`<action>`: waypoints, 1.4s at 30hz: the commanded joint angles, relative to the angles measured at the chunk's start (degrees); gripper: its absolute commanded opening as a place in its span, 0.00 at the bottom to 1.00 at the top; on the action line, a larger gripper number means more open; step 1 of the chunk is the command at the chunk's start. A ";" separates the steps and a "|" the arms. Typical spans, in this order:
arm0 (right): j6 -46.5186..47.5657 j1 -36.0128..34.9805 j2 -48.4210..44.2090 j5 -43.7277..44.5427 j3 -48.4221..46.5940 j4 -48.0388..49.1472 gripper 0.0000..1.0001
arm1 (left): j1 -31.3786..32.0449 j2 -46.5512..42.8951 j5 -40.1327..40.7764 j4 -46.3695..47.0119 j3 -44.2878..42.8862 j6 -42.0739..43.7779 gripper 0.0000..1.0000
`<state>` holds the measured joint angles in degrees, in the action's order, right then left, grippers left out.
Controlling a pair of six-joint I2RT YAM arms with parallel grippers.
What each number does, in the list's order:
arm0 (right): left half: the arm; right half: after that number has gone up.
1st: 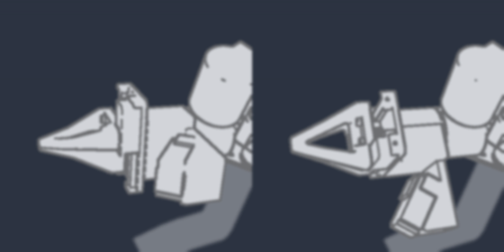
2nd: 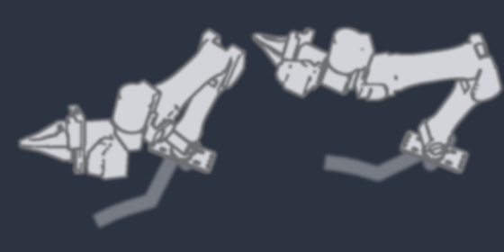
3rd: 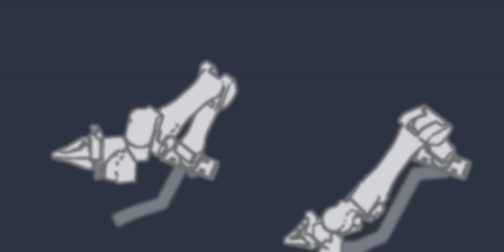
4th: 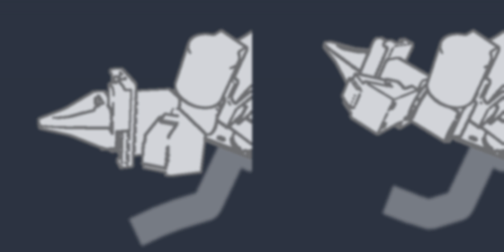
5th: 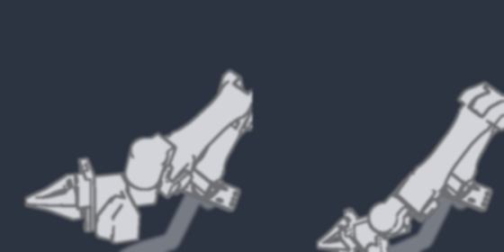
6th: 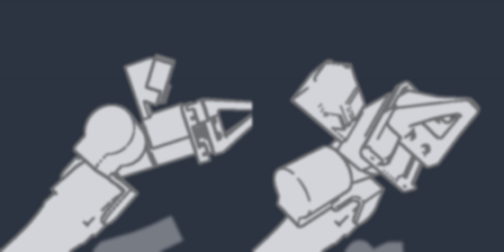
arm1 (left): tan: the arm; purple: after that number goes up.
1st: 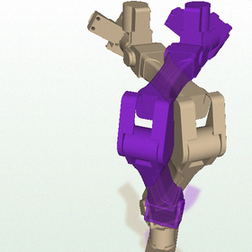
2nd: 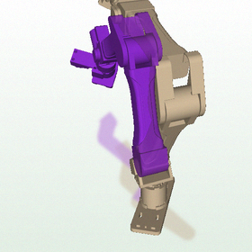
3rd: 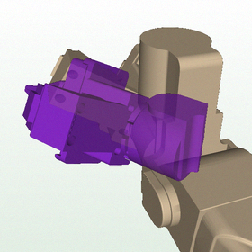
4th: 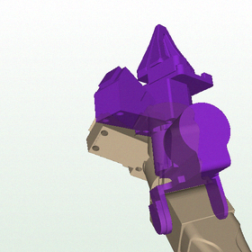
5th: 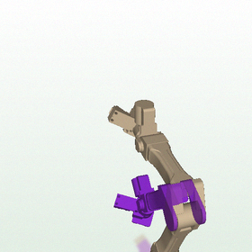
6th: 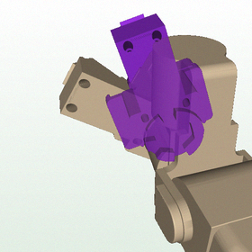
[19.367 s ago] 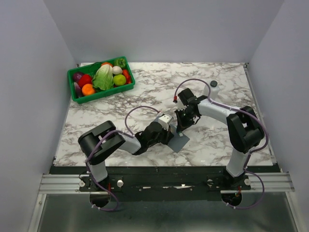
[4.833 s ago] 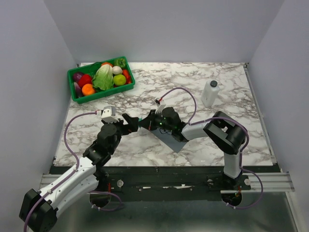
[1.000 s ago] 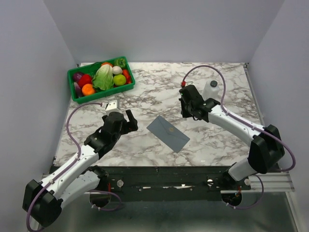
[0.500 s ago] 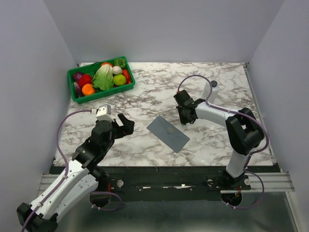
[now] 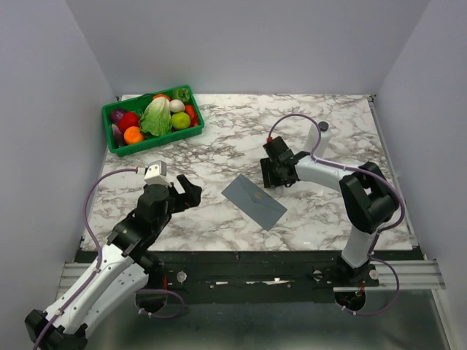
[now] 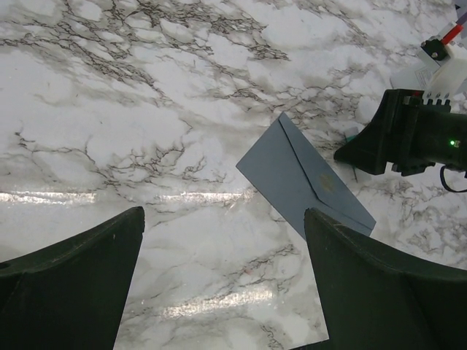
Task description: Place the letter into the envelope and seal it
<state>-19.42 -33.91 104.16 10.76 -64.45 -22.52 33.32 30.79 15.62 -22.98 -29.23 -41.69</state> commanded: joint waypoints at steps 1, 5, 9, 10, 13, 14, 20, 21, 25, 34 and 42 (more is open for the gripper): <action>0.79 -0.19 -5.18 -2.24 1.26 -2.70 0.76 | -0.36 0.06 -0.41 -2.59 -2.58 -0.67 0.99; 1.67 -0.19 -15.19 -4.17 0.55 -3.40 0.80 | -0.36 -0.37 0.90 -4.43 -4.86 -0.67 0.99; 1.84 -0.19 -31.16 -3.30 3.18 -2.62 0.88 | -0.36 -1.86 2.31 -6.46 -7.15 -0.85 0.99; 1.75 -0.19 -34.34 -3.21 4.23 -2.27 0.93 | -0.27 -2.30 2.66 -6.81 -7.33 -0.93 0.99; 1.40 -0.19 -45.91 -4.43 9.50 -1.47 1.00 | -0.36 -4.76 3.45 -7.78 -7.59 -1.11 0.99; 0.97 -0.19 -48.67 -4.70 11.08 -0.95 1.00 | -0.36 -6.34 4.33 -8.30 -7.59 -1.20 0.99; -3.51 -0.28 -71.67 -10.14 25.58 -0.33 1.00 | -0.36 -12.31 6.62 -10.50 -6.36 -1.64 0.99; -3.95 -0.28 -74.34 -10.41 27.16 -0.33 1.00 | -0.27 -12.94 7.23 -11.03 -6.01 -1.90 0.99; -7.90 -0.28 -87.44 -10.41 35.24 -1.82 1.00 | -0.27 -15.05 9.25 -13.66 -5.22 -3.82 0.99; -16.52 -0.28 -105.55 -7.17 41.06 -7.18 1.00 | -0.27 -20.59 10.22 -14.20 -2.15 -5.77 0.99; -16.70 -0.37 -104.78 -6.90 41.59 -6.92 1.00 | -0.27 -20.33 10.22 -13.67 -2.23 -4.89 0.99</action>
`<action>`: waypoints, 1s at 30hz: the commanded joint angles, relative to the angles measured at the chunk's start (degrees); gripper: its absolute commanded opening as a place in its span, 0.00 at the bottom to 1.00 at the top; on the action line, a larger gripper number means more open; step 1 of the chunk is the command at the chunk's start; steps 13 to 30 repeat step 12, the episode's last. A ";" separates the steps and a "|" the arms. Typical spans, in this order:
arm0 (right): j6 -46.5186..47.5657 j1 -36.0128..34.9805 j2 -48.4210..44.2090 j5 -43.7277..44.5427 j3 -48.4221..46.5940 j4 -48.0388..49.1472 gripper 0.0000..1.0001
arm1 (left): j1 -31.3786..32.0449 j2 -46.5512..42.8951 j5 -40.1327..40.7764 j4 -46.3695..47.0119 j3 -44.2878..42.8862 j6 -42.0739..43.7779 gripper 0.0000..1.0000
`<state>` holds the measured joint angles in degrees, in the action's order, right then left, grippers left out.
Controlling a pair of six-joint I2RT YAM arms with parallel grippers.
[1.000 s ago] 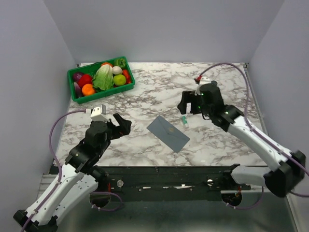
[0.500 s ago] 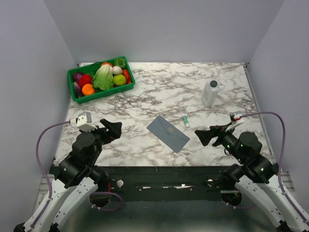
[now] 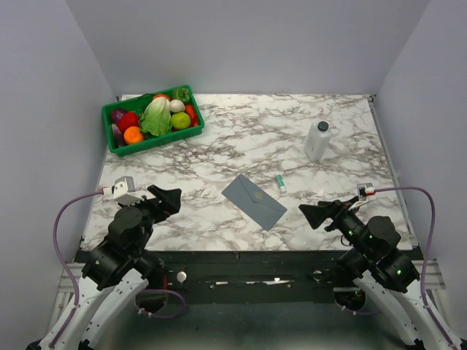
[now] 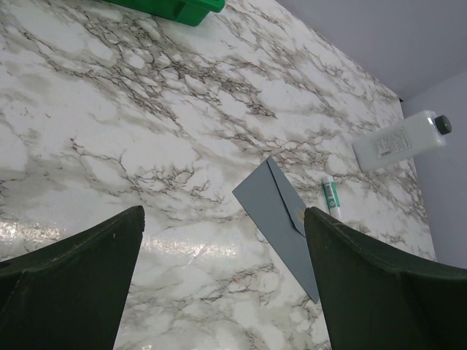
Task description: Place the letter into the envelope and seal it
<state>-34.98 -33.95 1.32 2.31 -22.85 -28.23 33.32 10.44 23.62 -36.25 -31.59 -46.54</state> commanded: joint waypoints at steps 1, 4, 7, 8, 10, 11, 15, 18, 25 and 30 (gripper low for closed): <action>-0.97 -0.24 -1.59 1.65 -0.09 -1.22 1.00 | -0.27 0.20 2.22 -0.40 0.13 0.05 0.99; -0.88 -0.23 -0.37 1.56 -0.18 -1.39 1.00 | -0.27 0.37 2.05 -0.40 0.13 0.14 0.99; -0.88 -0.23 -0.27 1.82 -0.18 -1.22 1.00 | -0.27 0.55 1.61 -0.40 0.13 0.23 0.99; -1.05 -0.23 -0.18 2.09 0.00 -1.22 1.00 | -0.27 0.90 1.70 -0.49 0.22 0.05 0.99; -1.32 -0.23 -0.09 2.53 0.09 -1.30 1.00 | -0.27 1.43 2.04 -0.84 -0.13 -0.12 0.99; -1.32 -0.32 -0.09 2.70 0.09 -1.30 1.00 | -0.27 1.34 2.13 -0.93 -0.31 -0.13 0.99; -1.32 -0.24 0.00 2.62 0.00 -1.30 1.00 | -0.27 1.25 2.22 -0.93 -0.48 -0.04 0.99; -1.32 -0.24 0.00 2.62 0.00 -1.30 1.00 | -0.27 1.25 2.22 -0.93 -0.48 -0.04 0.99; -1.32 -0.24 0.00 2.62 0.00 -1.30 1.00 | -0.27 1.25 2.22 -0.93 -0.48 -0.04 0.99; -1.32 -0.24 0.00 2.62 0.00 -1.30 1.00 | -0.27 1.25 2.22 -0.93 -0.48 -0.04 0.99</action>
